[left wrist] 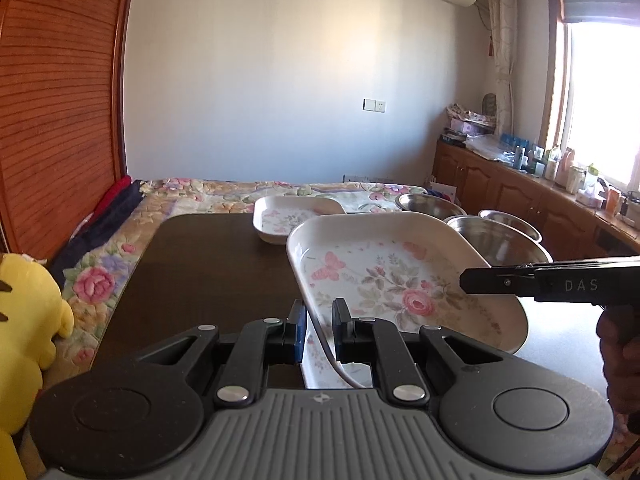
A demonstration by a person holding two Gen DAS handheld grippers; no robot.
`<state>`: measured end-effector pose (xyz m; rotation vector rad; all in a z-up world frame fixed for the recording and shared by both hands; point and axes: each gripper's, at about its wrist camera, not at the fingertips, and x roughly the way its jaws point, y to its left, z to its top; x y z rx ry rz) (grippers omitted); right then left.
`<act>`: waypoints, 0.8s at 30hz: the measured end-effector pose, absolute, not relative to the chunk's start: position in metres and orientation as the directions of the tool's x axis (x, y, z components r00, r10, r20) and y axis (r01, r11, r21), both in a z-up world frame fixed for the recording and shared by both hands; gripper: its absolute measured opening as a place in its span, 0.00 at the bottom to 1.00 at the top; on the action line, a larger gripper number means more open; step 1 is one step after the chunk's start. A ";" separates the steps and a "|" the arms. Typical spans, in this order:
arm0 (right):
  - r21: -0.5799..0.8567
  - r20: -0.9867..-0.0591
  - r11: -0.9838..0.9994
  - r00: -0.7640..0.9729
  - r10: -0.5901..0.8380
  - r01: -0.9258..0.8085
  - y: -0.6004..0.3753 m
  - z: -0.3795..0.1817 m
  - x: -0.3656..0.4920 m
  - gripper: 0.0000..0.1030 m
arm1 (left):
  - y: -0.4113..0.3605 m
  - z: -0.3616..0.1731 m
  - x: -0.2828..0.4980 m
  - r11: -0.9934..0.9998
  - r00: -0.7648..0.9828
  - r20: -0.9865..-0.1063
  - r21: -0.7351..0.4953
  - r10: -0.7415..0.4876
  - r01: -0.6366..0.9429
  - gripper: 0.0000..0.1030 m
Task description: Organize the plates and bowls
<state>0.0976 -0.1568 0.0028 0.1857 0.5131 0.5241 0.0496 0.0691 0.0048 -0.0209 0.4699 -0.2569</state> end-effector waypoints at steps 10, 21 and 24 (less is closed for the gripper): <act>0.303 -0.403 0.866 0.770 0.495 -0.398 -0.158 -0.017 0.085 0.18 | 0.067 -0.011 0.048 0.965 0.843 -0.471 -0.103 -0.261 0.241 0.14; 0.233 -0.424 0.902 0.796 0.432 -0.365 -0.152 -0.032 0.082 0.18 | 0.061 -0.029 0.061 0.967 0.824 -0.508 -0.100 -0.252 0.234 0.14; 0.231 -0.431 0.903 0.794 0.429 -0.362 -0.152 -0.035 0.082 0.18 | 0.061 -0.035 0.063 0.967 0.816 -0.521 -0.101 -0.250 0.232 0.14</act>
